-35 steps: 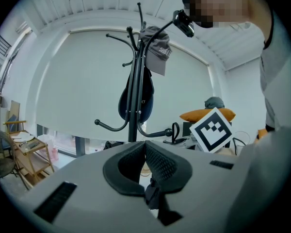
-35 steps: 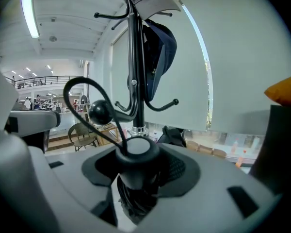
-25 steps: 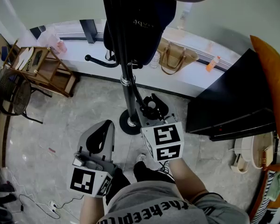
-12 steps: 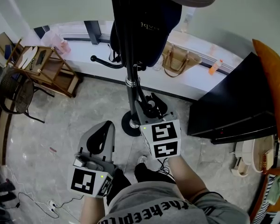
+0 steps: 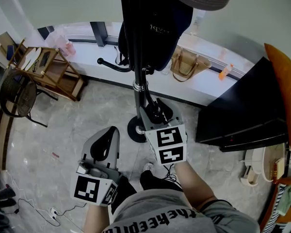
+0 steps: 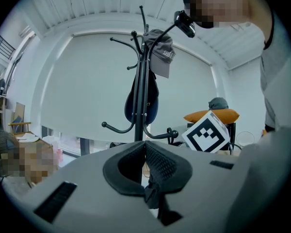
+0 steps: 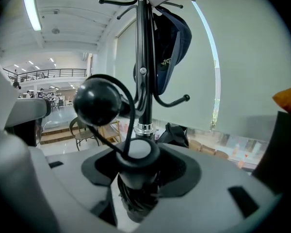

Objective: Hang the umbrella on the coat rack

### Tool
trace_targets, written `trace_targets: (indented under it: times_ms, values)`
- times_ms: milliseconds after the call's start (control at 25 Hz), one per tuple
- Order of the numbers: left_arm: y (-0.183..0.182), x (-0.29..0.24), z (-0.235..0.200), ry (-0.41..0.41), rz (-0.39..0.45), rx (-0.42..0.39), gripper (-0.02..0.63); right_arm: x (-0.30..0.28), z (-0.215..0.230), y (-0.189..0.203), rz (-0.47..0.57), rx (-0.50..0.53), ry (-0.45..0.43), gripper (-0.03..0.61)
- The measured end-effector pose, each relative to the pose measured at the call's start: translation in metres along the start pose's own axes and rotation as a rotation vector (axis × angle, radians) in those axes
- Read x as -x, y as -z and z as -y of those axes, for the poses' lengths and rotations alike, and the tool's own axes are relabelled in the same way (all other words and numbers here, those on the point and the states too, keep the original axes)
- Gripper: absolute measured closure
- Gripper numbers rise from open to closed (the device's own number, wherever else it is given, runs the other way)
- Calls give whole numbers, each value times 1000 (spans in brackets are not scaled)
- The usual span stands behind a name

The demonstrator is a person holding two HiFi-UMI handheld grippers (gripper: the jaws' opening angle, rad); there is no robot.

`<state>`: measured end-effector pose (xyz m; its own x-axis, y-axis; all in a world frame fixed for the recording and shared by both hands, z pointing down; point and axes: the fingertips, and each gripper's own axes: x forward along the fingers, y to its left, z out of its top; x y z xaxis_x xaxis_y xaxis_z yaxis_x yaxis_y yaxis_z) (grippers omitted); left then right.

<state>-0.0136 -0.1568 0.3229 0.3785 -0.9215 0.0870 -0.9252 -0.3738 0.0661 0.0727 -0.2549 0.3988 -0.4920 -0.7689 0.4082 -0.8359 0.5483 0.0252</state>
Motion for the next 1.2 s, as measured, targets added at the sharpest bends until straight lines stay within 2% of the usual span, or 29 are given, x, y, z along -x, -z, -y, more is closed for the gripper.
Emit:
trace_targets:
  times_ms: [120,280,320,480,560,800,1080,1200]
  values:
    - [-5,-2,3,14,32,7,598,-1,-1,7,-19,13,-1,346]
    - [0,-2,2,13,10,13,598,13,-1,-26,176,59,48,367]
    - [2,-2,2,10,3,13,598,14,-1,-30,193,65,46,367]
    - [0,-3,6,21,23,18,598,12,0,-10,131,14,6,367]
    - [3,-2,5,16,1,17,598,11,-2,-2,110,4,-2,367]
    - [7,0,6,23,-5,16,598,14,-9,1,108,7,-21,396]
    - [11,5,6,34,-7,35,598,19,-14,3,101,-16,-28,479]
    - [12,7,5,50,-7,39,598,23,-13,1,111,-47,-18,539]
